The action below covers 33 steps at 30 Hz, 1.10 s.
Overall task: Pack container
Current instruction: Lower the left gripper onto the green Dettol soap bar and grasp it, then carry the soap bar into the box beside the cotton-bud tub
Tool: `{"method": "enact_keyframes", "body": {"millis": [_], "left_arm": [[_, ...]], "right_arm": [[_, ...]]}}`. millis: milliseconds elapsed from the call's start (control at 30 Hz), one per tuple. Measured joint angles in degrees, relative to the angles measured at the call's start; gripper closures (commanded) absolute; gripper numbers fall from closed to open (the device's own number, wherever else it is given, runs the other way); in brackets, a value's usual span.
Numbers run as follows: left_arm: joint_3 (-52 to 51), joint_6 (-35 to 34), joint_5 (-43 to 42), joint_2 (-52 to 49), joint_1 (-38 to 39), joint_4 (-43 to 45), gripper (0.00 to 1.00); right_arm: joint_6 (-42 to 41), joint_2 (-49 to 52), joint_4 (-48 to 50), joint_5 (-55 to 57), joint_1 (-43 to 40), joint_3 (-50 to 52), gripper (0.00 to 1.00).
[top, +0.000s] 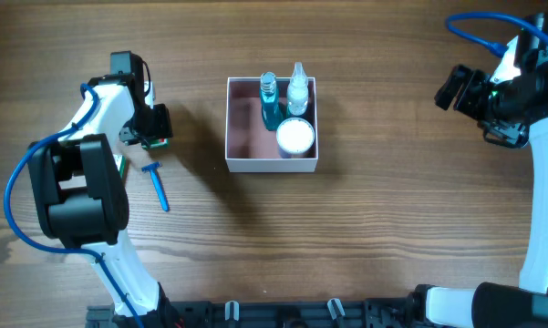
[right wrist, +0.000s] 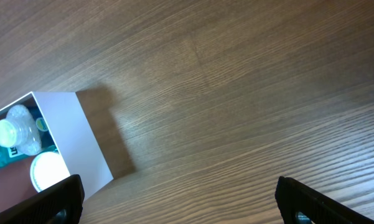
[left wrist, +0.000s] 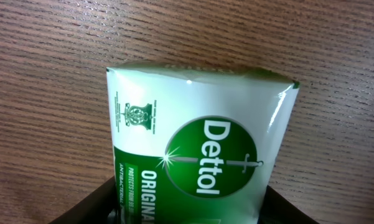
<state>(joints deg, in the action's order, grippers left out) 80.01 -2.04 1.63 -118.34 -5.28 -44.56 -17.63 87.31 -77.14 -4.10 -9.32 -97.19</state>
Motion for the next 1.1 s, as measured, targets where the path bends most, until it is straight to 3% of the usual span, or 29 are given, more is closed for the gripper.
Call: {"method": "enact_keyframes", "body": {"millis": [233,500,767,1100], "left_arm": [[0.09,0.07,0.04,0.0,0.0,0.11,0.55],[1.18,0.04,0.07,-0.02,0.02,-1.51,0.81],[6.78,-0.61,0.24,4.28,2.95,-10.14,0.86],[10.38,-8.9,-6.19,20.46,15.91,-14.19,0.83]], "right_arm": [[0.0,0.0,0.0,0.0,0.0,0.0,0.0],[0.02,0.0,0.0,0.0,0.0,0.0,0.0],[0.02,0.0,0.0,0.0,0.0,0.0,0.0],[0.02,0.0,0.02,0.0,0.0,0.0,0.0]]}}
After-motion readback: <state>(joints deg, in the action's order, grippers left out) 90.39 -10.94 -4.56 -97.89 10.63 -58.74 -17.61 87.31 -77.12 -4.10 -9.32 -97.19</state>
